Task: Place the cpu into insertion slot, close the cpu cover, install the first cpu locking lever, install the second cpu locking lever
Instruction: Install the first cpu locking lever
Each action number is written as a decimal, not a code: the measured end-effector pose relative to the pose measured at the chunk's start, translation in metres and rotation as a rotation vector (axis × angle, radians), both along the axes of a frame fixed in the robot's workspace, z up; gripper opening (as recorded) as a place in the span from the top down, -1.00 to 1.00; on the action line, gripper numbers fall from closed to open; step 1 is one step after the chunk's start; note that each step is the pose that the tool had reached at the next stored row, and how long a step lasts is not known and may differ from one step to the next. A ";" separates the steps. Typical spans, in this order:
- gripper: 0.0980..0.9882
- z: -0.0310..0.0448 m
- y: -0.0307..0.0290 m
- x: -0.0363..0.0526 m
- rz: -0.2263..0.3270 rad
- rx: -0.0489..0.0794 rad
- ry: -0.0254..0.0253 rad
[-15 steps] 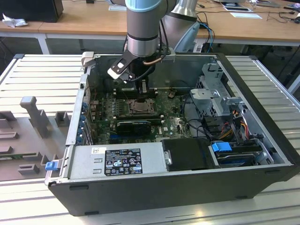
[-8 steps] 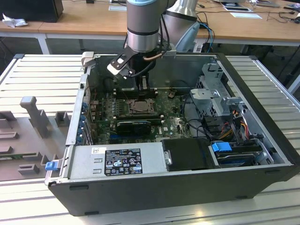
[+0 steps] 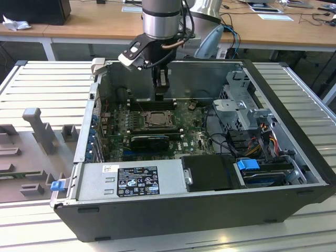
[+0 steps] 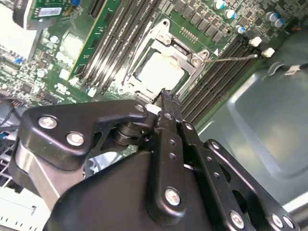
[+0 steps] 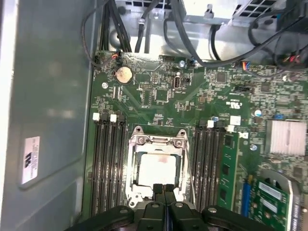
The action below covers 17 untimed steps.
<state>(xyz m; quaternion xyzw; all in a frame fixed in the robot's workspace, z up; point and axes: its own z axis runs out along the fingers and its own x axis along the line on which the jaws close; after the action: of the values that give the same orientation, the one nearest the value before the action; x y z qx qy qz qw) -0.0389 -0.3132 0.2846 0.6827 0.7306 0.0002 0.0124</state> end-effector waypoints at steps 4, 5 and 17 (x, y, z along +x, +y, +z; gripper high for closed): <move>0.98 0.0047 0.0000 0.0000 0.029 -0.003 -0.0002; 0.98 0.0048 0.0000 0.0000 0.066 -0.003 -0.0002; 0.98 0.0038 0.0000 -0.0001 0.384 -0.003 -0.0005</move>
<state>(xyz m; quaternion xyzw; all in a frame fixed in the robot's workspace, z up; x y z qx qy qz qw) -0.0389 -0.3132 0.2884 0.5308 0.8474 0.0015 0.0135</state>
